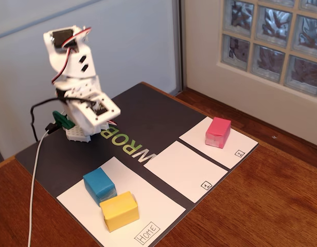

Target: Move box blue to zone 1

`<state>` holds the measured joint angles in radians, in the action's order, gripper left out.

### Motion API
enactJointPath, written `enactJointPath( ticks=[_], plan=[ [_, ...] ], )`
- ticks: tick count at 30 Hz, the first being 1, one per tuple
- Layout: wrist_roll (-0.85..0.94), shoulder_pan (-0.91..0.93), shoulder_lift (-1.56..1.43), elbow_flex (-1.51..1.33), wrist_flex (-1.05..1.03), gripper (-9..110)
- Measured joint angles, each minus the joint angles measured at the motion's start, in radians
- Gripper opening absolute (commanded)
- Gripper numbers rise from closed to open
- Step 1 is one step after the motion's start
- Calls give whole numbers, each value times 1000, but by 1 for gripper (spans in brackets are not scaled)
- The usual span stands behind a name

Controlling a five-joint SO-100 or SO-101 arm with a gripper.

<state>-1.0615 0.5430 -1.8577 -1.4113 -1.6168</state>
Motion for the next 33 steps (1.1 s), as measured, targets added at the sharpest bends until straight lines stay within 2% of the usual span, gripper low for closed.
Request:
enactJointPath(
  ticks=[4, 10, 27, 29, 33],
  plan=[
    [106, 35, 51, 0, 0, 0],
    [132, 37, 130, 0, 18, 0],
    [63, 64, 179, -229, 287, 0],
    [63, 64, 184, -265, 313, 4],
    [57, 51, 184, -327, 354, 39]
  ],
)
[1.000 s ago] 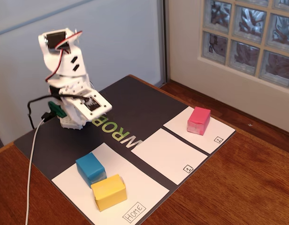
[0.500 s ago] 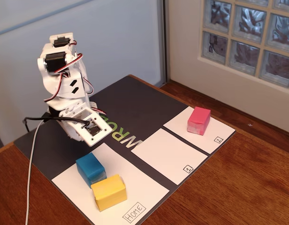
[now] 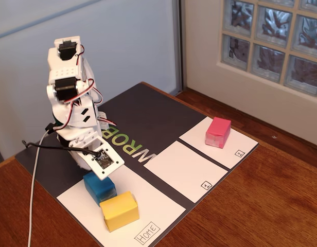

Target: Move box blue to zone 1

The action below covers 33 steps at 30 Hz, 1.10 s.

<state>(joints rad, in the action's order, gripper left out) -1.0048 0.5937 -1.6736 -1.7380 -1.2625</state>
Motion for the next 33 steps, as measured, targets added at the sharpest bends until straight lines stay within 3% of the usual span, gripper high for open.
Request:
enactJointPath(
  ticks=[4, 33],
  plan=[
    [-21, -28, 2, -15, 15, 49],
    [-92, -123, 101, -186, 232, 46]
  ],
)
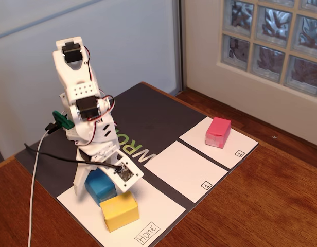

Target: Move box blue to zone 1

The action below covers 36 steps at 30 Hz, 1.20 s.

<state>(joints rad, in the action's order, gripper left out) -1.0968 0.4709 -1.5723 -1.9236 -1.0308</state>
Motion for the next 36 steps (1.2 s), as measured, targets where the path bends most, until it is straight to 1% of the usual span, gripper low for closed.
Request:
enactJointPath(
  ticks=[6, 13, 18, 24, 27, 32, 36],
  plan=[
    [5, 0, 40, 0, 28, 41],
    [11, 0, 58, 0, 32, 28],
    [23, 2, 64, 0, 37, 12],
    [26, 3, 64, 0, 31, 0],
    [29, 3, 64, 0, 15, -1],
    [41, 3, 43, 35, -91, -1],
    [66, 5, 8, 129, -201, -1]
  ],
)
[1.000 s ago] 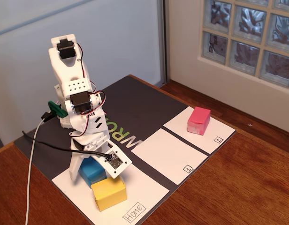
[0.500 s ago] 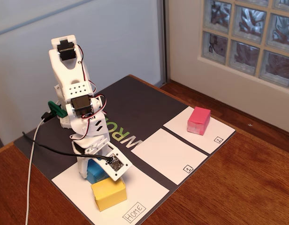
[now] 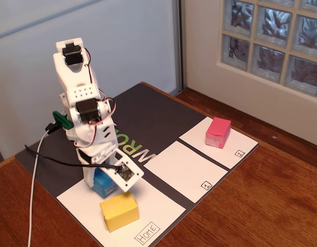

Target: Move box blue to zone 1

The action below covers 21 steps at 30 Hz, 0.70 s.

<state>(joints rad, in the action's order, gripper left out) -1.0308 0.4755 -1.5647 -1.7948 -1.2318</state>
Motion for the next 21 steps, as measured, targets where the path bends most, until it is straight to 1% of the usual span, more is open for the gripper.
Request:
enactJointPath(
  ticks=[12, 19, 21],
  plan=[
    [46, 5, -75, 371, -324, -1],
    [8, -58, -184, 407, -425, -1],
    [-38, -100, -225, 397, -443, -1]
  ],
)
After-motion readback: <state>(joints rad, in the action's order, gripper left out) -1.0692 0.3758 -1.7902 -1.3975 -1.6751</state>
